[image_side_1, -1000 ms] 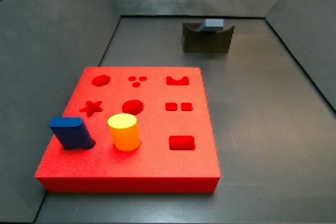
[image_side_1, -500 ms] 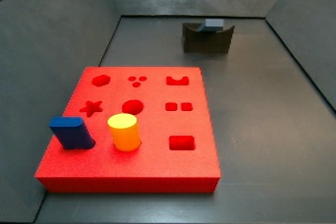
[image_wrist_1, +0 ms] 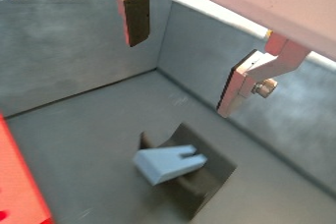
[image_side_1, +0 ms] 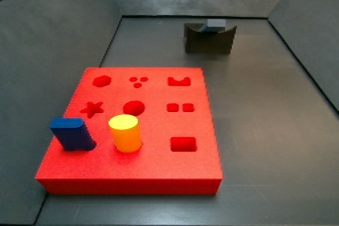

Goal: Pick up the double-square object. Move up. Rotate the double-square object. Place the double-square object on the fixture. Regrasp the double-square object. Move to above the board. Insert the double-square object.
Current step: Regrasp the double-square object.

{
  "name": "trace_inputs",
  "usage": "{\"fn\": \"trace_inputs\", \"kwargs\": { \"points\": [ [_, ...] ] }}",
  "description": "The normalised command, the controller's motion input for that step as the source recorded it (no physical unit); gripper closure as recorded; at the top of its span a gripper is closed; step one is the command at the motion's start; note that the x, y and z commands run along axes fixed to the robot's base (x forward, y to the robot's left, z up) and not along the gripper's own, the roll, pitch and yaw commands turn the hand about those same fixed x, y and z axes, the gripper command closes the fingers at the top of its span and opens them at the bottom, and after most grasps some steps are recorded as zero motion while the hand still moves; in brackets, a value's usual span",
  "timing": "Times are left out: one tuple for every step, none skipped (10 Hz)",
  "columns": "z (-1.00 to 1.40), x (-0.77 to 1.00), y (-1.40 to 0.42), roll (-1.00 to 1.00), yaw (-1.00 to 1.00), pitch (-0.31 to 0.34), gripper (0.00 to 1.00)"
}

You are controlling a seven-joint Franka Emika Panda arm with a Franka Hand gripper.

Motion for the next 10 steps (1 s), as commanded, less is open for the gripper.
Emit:
{"fn": "trace_inputs", "kwargs": {
  "points": [
    [0.0, 0.04, -0.02, 1.0, 0.03, 0.043, 0.0],
    [0.0, 0.05, -0.03, 1.0, 0.03, 0.061, 0.0],
    [0.0, 0.07, -0.03, 1.0, 0.04, 0.084, 0.0],
    [0.0, 0.08, -0.04, 1.0, 0.05, 0.104, 0.0],
    [0.0, 0.08, -0.04, 1.0, 0.06, 0.118, 0.0],
    [-0.01, 0.09, -0.04, 1.0, 0.1, 0.163, 0.0],
    [-0.01, 0.09, -0.05, 1.0, 0.12, 0.183, 0.0],
    [0.0, 0.1, -0.05, 0.82, 0.15, 0.19, 0.0],
    [-0.01, 0.1, -0.05, 0.56, 0.18, 0.165, 0.0],
    [-0.01, 0.09, -0.05, 0.38, 0.19, 0.137, 0.0]
  ]
}}
